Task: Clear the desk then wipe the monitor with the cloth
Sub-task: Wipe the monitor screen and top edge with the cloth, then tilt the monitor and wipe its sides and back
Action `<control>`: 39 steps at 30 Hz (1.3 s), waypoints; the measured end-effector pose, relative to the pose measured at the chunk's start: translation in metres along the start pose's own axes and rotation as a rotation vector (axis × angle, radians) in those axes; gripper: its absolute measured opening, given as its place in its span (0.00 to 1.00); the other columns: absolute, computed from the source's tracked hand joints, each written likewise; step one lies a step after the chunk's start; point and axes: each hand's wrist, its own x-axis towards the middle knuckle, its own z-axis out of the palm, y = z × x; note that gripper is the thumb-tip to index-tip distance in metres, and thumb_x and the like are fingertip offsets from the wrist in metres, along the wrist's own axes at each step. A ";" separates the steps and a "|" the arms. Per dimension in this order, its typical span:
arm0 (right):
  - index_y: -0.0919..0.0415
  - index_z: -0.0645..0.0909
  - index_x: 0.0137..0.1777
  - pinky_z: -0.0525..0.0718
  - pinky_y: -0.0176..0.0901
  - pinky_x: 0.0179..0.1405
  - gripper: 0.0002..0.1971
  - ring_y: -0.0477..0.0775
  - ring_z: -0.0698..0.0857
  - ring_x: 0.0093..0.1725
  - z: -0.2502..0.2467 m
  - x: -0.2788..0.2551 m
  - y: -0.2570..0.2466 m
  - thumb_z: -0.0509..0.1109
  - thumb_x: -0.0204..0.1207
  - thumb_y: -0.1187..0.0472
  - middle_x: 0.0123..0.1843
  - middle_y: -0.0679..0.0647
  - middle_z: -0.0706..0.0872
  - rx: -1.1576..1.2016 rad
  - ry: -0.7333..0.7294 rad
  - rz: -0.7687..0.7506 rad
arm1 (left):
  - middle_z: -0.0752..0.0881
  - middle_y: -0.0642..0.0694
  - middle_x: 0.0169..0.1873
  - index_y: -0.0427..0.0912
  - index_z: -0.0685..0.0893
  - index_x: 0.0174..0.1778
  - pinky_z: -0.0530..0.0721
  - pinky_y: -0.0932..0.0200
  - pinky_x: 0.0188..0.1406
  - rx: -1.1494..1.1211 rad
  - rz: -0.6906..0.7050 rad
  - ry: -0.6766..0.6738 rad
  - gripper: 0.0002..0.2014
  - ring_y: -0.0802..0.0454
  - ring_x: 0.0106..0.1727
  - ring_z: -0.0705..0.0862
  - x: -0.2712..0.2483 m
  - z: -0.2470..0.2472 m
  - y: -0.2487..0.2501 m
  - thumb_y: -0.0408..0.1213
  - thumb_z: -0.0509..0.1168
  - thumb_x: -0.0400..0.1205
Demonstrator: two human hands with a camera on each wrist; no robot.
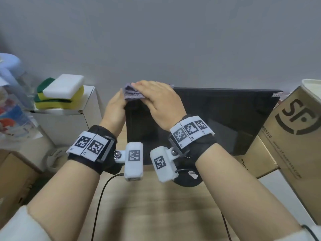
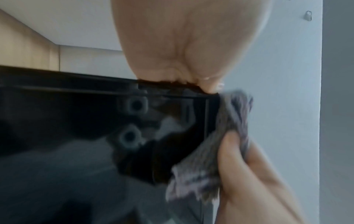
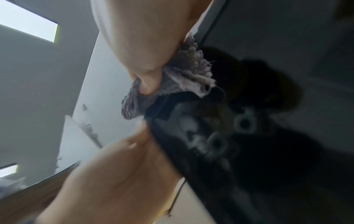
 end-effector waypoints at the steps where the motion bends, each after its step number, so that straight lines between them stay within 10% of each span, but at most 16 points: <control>1: 0.59 0.79 0.66 0.67 0.42 0.61 0.18 0.59 0.84 0.59 -0.003 -0.004 0.009 0.59 0.77 0.63 0.61 0.56 0.86 -0.015 0.016 -0.001 | 0.86 0.47 0.50 0.41 0.82 0.56 0.79 0.52 0.64 -0.048 -0.006 0.020 0.18 0.48 0.57 0.83 0.002 0.000 -0.003 0.46 0.52 0.83; 3: 0.59 0.80 0.66 0.67 0.42 0.60 0.19 0.60 0.85 0.58 -0.011 -0.015 0.031 0.58 0.77 0.62 0.60 0.56 0.87 -0.045 0.040 0.021 | 0.85 0.42 0.55 0.46 0.83 0.53 0.73 0.41 0.71 -0.046 -0.054 0.065 0.20 0.41 0.64 0.81 0.003 -0.001 -0.007 0.52 0.49 0.83; 12: 0.63 0.78 0.68 0.63 0.46 0.72 0.18 0.64 0.80 0.65 -0.082 -0.080 0.146 0.59 0.79 0.64 0.65 0.62 0.84 -0.152 0.046 0.341 | 0.87 0.49 0.51 0.48 0.84 0.47 0.77 0.53 0.65 -0.008 -0.085 0.223 0.21 0.49 0.61 0.84 0.019 0.009 -0.008 0.49 0.46 0.86; 16: 0.63 0.77 0.67 0.61 0.50 0.77 0.18 0.63 0.78 0.68 -0.106 -0.108 0.184 0.57 0.80 0.62 0.67 0.62 0.82 -0.191 0.043 0.466 | 0.90 0.61 0.34 0.46 0.81 0.44 0.81 0.71 0.45 0.024 -0.103 0.286 0.19 0.66 0.46 0.87 0.028 0.018 -0.001 0.47 0.46 0.87; 20: 0.62 0.79 0.65 0.59 0.51 0.77 0.16 0.63 0.78 0.66 -0.125 -0.131 0.206 0.56 0.81 0.64 0.64 0.61 0.84 -0.207 0.075 0.565 | 0.83 0.52 0.54 0.41 0.78 0.64 0.76 0.60 0.62 0.156 -0.143 0.389 0.22 0.53 0.61 0.79 0.041 0.035 0.010 0.50 0.46 0.86; 24: 0.62 0.79 0.63 0.63 0.54 0.74 0.14 0.66 0.78 0.64 -0.139 -0.150 0.213 0.58 0.81 0.64 0.62 0.62 0.85 -0.241 0.105 0.646 | 0.78 0.46 0.59 0.46 0.76 0.60 0.67 0.64 0.59 0.339 -0.083 0.509 0.15 0.51 0.63 0.72 0.048 0.070 0.025 0.45 0.46 0.87; 27: 0.60 0.80 0.63 0.70 0.57 0.66 0.14 0.67 0.79 0.61 -0.145 -0.155 0.207 0.58 0.82 0.60 0.60 0.61 0.86 -0.285 0.077 0.661 | 0.52 0.44 0.82 0.41 0.53 0.81 0.52 0.55 0.78 0.417 -0.035 0.567 0.28 0.52 0.82 0.54 0.040 0.102 0.029 0.46 0.50 0.85; 32: 0.58 0.79 0.64 0.73 0.59 0.62 0.14 0.67 0.81 0.58 -0.161 -0.162 0.196 0.58 0.82 0.58 0.59 0.60 0.86 -0.342 0.021 0.616 | 0.42 0.46 0.83 0.46 0.51 0.81 0.45 0.44 0.80 0.434 0.093 0.293 0.33 0.50 0.83 0.42 0.001 0.191 0.026 0.50 0.55 0.82; 39: 0.58 0.80 0.61 0.78 0.63 0.59 0.14 0.67 0.83 0.55 -0.173 -0.172 0.183 0.57 0.83 0.58 0.57 0.60 0.87 -0.274 -0.011 0.622 | 0.59 0.64 0.80 0.62 0.70 0.72 0.35 0.40 0.76 0.678 0.224 -0.178 0.19 0.63 0.82 0.47 -0.047 0.251 0.013 0.44 0.55 0.84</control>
